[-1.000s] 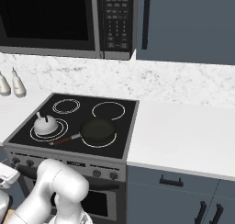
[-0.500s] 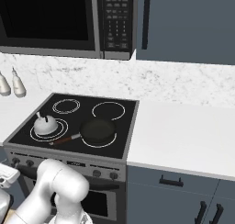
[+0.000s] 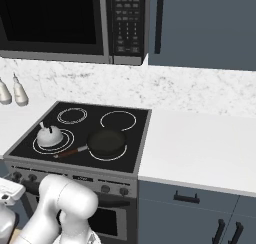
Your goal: Pick the kettle from the counter and place it on a stove burner. Then turn the burner on.
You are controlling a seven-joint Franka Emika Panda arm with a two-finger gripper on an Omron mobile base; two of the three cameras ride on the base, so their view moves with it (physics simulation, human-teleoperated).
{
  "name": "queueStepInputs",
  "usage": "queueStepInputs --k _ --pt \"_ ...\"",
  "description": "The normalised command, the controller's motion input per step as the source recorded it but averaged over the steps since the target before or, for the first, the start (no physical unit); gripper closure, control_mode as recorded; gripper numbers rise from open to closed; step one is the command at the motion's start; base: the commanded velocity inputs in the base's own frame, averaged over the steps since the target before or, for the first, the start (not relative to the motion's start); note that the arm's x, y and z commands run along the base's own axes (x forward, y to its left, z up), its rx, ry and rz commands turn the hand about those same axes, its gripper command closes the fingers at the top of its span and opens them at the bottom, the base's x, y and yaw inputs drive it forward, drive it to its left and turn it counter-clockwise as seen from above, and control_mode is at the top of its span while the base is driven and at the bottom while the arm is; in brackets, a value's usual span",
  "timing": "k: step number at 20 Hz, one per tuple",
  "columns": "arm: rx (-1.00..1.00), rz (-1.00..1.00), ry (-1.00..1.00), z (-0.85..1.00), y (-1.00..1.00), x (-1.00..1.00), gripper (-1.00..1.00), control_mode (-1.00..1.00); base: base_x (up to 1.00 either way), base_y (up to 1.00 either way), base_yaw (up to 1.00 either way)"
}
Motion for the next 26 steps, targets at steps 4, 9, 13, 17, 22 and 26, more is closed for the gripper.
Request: queueStepInputs --k 4,9,13,17,22,26 --pt "0.0 0.0 0.0 0.0 0.0 0.05 -1.0 -1.0 0.0 0.0 0.0" --pt "0.0 0.0 0.0 0.0 0.0 0.0 1.0 -1.0 0.0 0.0 0.0" --pt "0.0 0.0 0.0 0.0 0.0 0.03 1.0 -1.0 0.0 0.0 0.0" --pt "-0.04 0.0 0.02 0.0 0.03 0.18 1.0 -1.0 0.0 0.0 0.0" --pt "-0.31 0.0 0.21 -0.07 0.32 0.31 1.0 -1.0 0.0 0.0 0.0" --pt "-0.51 0.01 0.34 -0.16 0.4 0.23 1.0 -1.0 0.0 0.0 0.0"
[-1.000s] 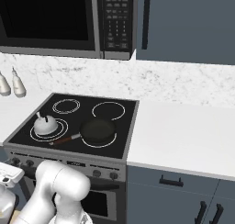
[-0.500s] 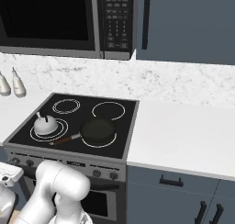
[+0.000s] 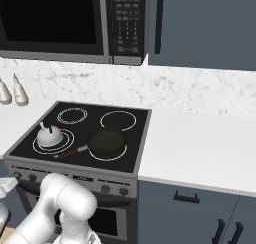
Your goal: Pick the kettle from the counter and place it on a stove burner. Then turn the burner on.
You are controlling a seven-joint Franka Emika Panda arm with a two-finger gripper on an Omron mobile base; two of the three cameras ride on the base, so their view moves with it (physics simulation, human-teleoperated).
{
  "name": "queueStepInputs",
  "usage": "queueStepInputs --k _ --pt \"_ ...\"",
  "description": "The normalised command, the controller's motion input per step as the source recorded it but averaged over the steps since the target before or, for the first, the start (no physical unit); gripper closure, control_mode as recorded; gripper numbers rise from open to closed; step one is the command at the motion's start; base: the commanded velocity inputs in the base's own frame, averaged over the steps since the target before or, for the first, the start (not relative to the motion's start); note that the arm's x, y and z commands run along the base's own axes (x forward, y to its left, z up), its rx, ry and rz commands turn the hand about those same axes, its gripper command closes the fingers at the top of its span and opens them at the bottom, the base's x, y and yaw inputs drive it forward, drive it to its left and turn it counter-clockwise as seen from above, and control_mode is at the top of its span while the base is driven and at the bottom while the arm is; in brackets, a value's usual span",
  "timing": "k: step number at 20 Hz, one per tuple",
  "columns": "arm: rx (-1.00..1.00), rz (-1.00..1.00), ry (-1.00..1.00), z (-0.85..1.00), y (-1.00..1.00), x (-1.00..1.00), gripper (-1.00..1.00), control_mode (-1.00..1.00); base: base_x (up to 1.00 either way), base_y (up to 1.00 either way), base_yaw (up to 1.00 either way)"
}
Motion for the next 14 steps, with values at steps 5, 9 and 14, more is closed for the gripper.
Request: queueStepInputs --k 5,9,14 --pt "-0.6 0.05 0.38 -0.19 0.45 0.18 1.0 -1.0 0.0 0.0 0.0" --pt "-0.59 0.09 0.34 -0.07 0.53 0.1 1.0 -1.0 0.0 0.0 0.0" --pt "-0.09 0.02 0.05 0.0 0.11 0.0 1.0 -1.0 0.0 0.0 0.0"
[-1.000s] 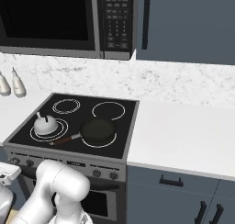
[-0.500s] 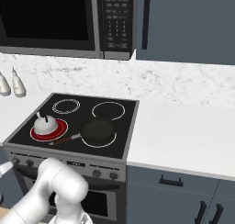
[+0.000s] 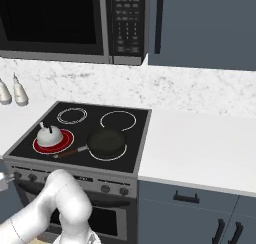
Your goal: Pick the kettle from the counter and place it on a stove burner. Then turn the burner on.
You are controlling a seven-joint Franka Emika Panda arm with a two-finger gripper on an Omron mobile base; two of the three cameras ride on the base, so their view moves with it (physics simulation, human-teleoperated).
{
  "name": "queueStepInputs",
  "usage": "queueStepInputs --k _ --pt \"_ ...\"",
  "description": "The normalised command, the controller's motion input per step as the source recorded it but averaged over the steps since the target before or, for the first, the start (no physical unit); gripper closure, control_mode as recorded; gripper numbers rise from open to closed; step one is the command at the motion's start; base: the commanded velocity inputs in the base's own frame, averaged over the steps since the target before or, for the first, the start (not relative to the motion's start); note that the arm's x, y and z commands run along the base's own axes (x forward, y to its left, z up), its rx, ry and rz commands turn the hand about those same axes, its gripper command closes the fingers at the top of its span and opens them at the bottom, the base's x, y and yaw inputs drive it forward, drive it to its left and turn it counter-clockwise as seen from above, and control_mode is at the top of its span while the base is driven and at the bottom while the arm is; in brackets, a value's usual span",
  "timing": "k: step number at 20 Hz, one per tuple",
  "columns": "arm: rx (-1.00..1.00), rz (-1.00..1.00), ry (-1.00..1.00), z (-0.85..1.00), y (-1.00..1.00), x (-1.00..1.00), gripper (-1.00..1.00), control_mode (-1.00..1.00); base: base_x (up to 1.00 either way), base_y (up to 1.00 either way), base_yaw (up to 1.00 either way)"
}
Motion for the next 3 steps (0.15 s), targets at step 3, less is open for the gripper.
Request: queueStepInputs --k 3 --pt "0.0 0.0 0.0 0.0 0.0 0.0 1.0 -1.0 0.0 0.0 0.0"
